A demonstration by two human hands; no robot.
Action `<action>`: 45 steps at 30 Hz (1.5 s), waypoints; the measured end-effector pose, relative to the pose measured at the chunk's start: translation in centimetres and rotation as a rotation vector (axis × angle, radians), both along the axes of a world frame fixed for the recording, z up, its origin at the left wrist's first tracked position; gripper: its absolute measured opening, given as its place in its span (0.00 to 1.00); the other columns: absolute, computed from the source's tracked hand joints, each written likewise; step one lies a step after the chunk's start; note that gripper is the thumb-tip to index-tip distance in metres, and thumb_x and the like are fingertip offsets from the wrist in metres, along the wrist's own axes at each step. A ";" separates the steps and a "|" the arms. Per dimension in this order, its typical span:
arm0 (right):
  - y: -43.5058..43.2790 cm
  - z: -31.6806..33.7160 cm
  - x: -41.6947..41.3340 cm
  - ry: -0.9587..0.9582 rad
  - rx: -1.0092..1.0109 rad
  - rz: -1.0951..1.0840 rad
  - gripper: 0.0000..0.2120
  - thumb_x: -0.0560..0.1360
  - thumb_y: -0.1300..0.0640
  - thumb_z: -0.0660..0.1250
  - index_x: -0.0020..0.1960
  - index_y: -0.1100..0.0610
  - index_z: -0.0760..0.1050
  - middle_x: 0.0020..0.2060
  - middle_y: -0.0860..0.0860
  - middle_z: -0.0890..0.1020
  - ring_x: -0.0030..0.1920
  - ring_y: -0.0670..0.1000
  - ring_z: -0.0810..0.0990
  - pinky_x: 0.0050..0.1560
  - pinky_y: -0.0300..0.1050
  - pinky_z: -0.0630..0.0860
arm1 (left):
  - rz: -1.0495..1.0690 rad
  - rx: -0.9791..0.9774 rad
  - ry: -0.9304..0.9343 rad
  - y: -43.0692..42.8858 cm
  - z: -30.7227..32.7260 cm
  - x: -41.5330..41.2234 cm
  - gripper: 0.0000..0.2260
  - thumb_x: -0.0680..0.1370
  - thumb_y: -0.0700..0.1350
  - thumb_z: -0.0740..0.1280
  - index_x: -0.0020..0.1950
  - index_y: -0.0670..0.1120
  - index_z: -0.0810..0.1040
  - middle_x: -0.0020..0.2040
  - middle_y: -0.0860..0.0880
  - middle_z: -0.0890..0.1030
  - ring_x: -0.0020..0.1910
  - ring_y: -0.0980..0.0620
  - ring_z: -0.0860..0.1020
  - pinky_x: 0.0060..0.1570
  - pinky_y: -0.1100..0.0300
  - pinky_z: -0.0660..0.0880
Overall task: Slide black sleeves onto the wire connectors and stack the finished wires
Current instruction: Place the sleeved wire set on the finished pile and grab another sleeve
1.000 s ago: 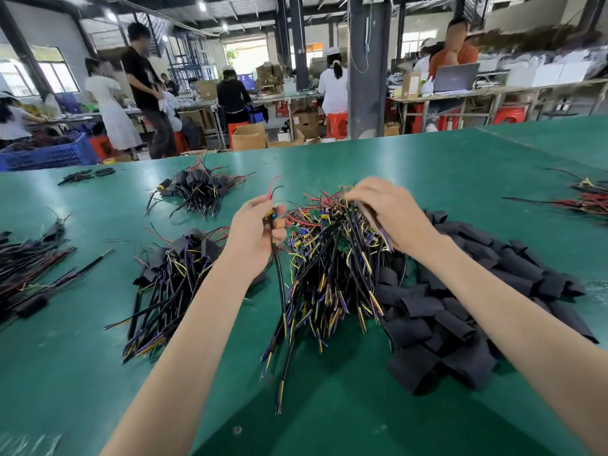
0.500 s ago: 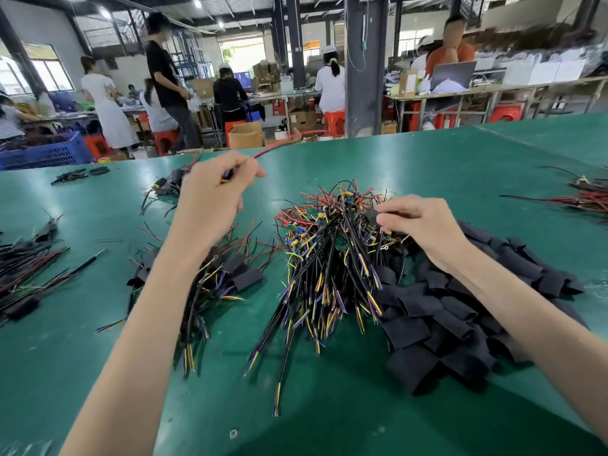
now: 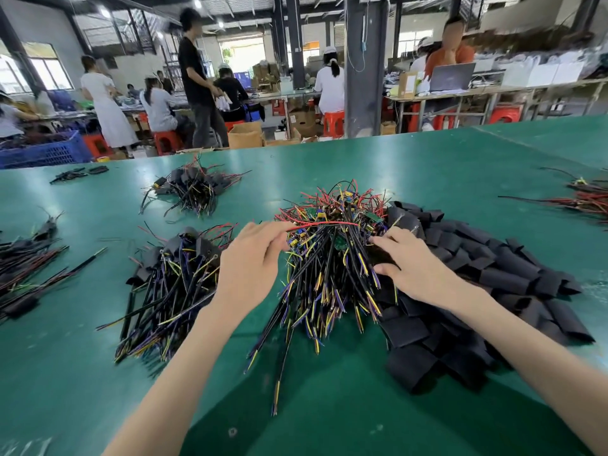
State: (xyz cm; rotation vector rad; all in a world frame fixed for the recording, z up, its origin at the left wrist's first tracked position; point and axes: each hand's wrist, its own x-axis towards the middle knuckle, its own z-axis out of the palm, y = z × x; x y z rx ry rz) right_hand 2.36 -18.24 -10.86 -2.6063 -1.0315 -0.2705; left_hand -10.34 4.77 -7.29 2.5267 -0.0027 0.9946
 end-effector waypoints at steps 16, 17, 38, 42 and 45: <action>-0.2 1.2 -3.0 -0.053 0.586 0.103 0.18 0.71 0.63 0.71 0.61 0.58 0.75 0.50 0.48 0.74 0.51 0.49 0.73 0.54 0.35 0.64 | -0.055 -0.069 -0.028 -1.7 -1.7 -1.4 0.09 0.80 0.41 0.61 0.56 0.46 0.79 0.37 0.58 0.78 0.44 0.52 0.75 0.46 0.58 0.69; -0.3 1.3 -3.1 -0.052 0.598 0.113 0.18 0.71 0.64 0.71 0.60 0.58 0.75 0.50 0.48 0.74 0.51 0.48 0.73 0.55 0.34 0.65 | -0.054 -0.060 -0.026 -1.7 -1.7 -1.4 0.09 0.80 0.41 0.61 0.56 0.45 0.79 0.37 0.58 0.78 0.44 0.52 0.75 0.46 0.58 0.69; -0.4 1.3 -3.2 -0.001 0.676 0.118 0.20 0.70 0.65 0.73 0.60 0.55 0.75 0.49 0.46 0.77 0.49 0.44 0.76 0.57 0.32 0.69 | -0.059 -0.032 -0.112 -1.7 -2.0 -1.3 0.11 0.78 0.42 0.60 0.56 0.45 0.80 0.38 0.55 0.80 0.43 0.57 0.72 0.45 0.64 0.68; -0.3 1.5 -3.3 0.020 0.672 0.150 0.20 0.70 0.66 0.72 0.60 0.55 0.75 0.49 0.47 0.78 0.51 0.46 0.77 0.58 0.40 0.71 | -0.056 0.003 -0.094 -1.7 -2.2 -1.3 0.12 0.78 0.43 0.60 0.56 0.45 0.81 0.39 0.58 0.78 0.44 0.57 0.72 0.43 0.64 0.68; -0.3 1.6 -3.4 0.029 0.654 0.173 0.19 0.71 0.66 0.71 0.60 0.55 0.75 0.52 0.47 0.78 0.53 0.43 0.76 0.60 0.39 0.70 | -0.055 0.020 -0.094 -1.7 -2.3 -1.2 0.12 0.79 0.43 0.60 0.56 0.46 0.81 0.39 0.61 0.76 0.43 0.55 0.74 0.43 0.59 0.72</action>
